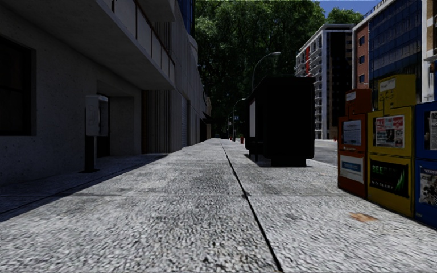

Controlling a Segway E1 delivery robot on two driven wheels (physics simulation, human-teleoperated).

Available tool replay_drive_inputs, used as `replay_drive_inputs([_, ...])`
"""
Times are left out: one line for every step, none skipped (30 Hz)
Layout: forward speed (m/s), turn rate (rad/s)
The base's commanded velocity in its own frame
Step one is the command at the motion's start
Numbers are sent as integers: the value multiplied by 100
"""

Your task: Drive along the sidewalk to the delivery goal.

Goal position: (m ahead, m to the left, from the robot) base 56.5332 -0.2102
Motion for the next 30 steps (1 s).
replay_drive_inputs([162, 0])
replay_drive_inputs([166, 0])
replay_drive_inputs([167, 0])
replay_drive_inputs([169, 0])
replay_drive_inputs([170, 0])
replay_drive_inputs([170, 0])
replay_drive_inputs([170, 0])
replay_drive_inputs([170, 0])
replay_drive_inputs([170, 0])
replay_drive_inputs([170, 0])
replay_drive_inputs([170, 0])
replay_drive_inputs([170, 0])
replay_drive_inputs([170, 0])
replay_drive_inputs([170, 0])
replay_drive_inputs([170, 0])
replay_drive_inputs([170, 0])
replay_drive_inputs([170, 0])
replay_drive_inputs([170, 0])
replay_drive_inputs([170, 0])
replay_drive_inputs([170, 0])
replay_drive_inputs([170, 0])
replay_drive_inputs([170, 0])
replay_drive_inputs([170, 0])
replay_drive_inputs([170, 0])
replay_drive_inputs([170, 0])
replay_drive_inputs([170, 0])
replay_drive_inputs([170, 0])
replay_drive_inputs([170, 0])
replay_drive_inputs([170, 0])
replay_drive_inputs([170, 0])
